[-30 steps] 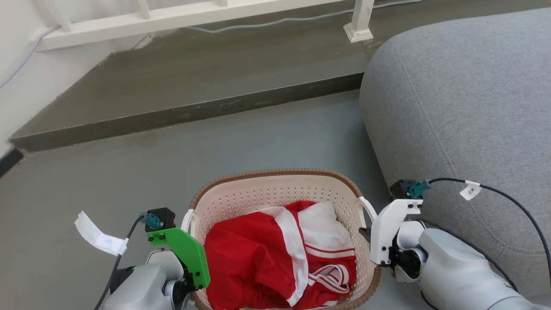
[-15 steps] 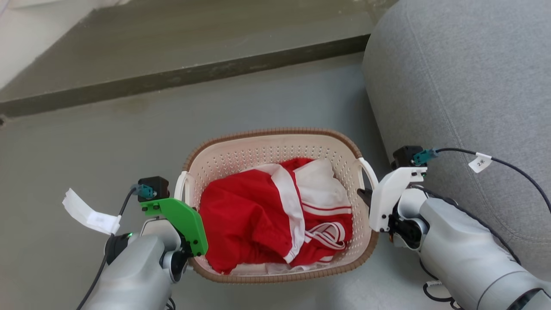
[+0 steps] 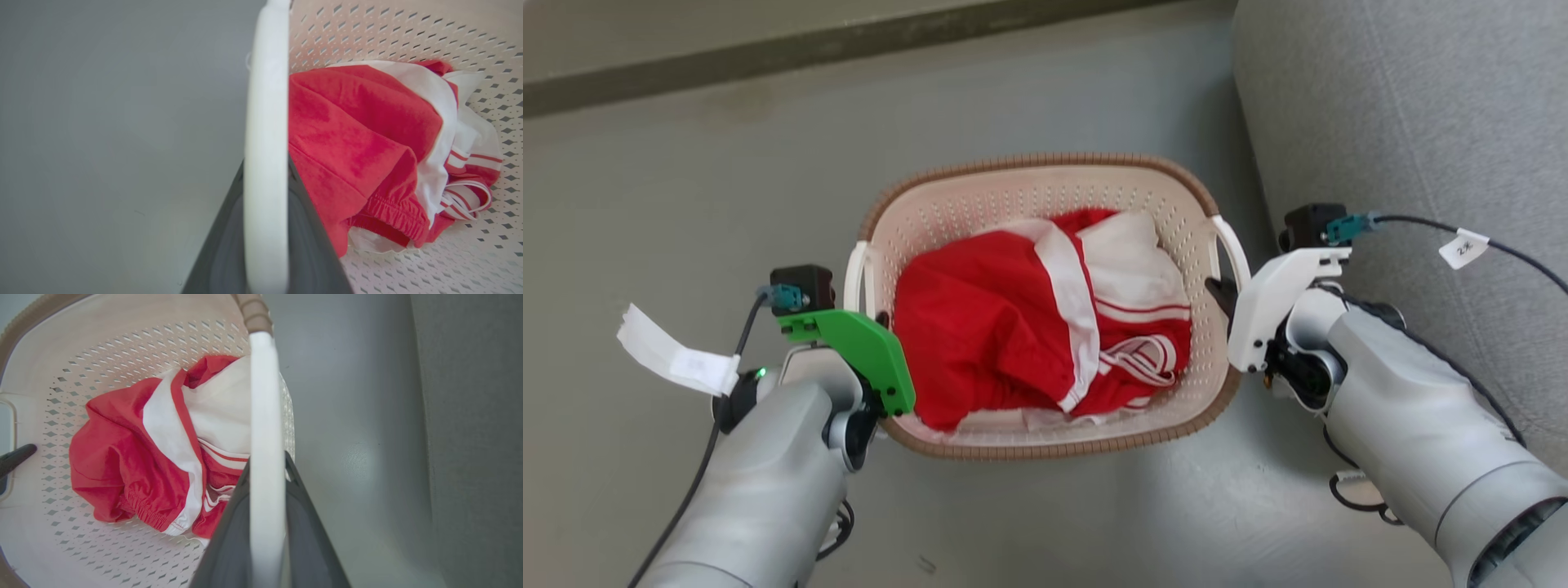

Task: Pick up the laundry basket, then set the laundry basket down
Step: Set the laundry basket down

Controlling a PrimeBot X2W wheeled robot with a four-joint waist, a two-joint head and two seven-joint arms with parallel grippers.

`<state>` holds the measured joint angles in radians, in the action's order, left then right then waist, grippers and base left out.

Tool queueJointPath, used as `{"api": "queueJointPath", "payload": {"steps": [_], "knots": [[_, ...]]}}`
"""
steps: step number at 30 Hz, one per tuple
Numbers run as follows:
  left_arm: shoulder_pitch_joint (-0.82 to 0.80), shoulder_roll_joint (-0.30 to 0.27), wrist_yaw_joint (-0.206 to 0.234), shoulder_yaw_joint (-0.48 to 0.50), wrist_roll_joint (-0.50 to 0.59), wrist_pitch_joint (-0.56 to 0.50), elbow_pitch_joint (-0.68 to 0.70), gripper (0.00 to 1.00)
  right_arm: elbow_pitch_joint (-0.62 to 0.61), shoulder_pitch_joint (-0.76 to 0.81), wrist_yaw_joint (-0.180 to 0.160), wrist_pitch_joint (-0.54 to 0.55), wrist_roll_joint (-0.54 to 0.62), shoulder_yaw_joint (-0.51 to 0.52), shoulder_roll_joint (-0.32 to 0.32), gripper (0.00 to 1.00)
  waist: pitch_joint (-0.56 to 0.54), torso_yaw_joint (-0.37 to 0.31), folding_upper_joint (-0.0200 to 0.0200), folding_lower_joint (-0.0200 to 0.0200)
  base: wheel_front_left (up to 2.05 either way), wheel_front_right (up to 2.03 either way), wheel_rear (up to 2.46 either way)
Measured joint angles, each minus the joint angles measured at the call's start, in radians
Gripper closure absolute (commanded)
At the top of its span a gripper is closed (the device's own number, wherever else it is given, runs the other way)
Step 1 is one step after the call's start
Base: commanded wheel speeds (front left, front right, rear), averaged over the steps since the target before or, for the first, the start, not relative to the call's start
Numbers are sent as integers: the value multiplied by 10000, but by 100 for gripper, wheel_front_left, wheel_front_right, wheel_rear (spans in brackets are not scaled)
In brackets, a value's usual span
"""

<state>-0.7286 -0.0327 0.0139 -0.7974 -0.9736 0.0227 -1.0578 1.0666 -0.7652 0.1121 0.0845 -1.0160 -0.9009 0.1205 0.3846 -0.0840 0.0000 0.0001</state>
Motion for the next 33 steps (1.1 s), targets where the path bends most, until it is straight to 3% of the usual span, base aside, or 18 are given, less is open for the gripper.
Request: {"api": "queueJointPath", "payload": {"steps": [33], "knots": [[-2496, -12, 128, 234, 161, 1484, 40, 100, -259, -2231, 6, -1965, 127, 140, 282, 100, 4150, 6, 0, 0, 0, 0, 0]]}}
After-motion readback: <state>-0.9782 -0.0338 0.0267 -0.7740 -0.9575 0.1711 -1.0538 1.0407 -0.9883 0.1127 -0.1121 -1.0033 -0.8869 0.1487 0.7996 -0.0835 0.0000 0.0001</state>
